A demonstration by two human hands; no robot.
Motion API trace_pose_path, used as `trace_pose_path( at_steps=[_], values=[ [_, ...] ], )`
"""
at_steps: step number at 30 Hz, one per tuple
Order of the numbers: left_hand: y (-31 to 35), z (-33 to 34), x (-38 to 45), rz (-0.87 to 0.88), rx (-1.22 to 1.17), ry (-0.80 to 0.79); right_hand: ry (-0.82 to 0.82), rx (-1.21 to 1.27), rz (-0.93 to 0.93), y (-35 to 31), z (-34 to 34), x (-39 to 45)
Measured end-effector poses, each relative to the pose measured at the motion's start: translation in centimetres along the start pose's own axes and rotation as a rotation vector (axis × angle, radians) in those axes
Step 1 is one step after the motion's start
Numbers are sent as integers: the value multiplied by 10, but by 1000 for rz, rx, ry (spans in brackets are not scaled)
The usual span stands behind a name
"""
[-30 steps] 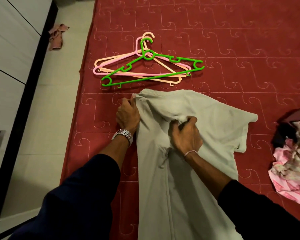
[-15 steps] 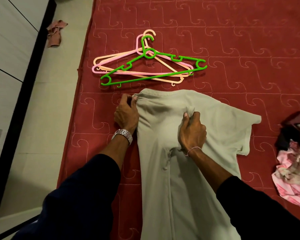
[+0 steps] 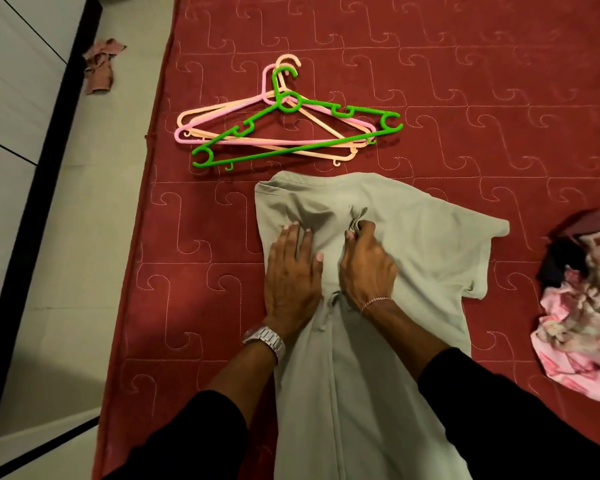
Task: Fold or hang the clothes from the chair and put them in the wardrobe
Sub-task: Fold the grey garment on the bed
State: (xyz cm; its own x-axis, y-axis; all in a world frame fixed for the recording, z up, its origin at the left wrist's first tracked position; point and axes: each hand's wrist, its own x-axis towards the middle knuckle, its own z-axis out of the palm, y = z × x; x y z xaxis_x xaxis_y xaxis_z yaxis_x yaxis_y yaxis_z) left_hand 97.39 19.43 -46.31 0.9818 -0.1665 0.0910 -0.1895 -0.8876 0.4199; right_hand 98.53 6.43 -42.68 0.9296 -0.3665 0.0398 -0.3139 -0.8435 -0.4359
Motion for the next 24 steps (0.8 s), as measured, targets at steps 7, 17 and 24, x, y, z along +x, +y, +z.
trace_pose_path(
  at_steps=[7, 17, 24],
  values=[
    [-9, -1, 3, 58, -1, -61, 6, 26, -8, 18, -9, 9],
    [-7, -19, -28, 121, -22, -63, -218, 179, 52, 34, -23, -92],
    [-24, -27, -109, 140, 97, -99, -331, 318, 258, 24, -29, -112]
  ],
)
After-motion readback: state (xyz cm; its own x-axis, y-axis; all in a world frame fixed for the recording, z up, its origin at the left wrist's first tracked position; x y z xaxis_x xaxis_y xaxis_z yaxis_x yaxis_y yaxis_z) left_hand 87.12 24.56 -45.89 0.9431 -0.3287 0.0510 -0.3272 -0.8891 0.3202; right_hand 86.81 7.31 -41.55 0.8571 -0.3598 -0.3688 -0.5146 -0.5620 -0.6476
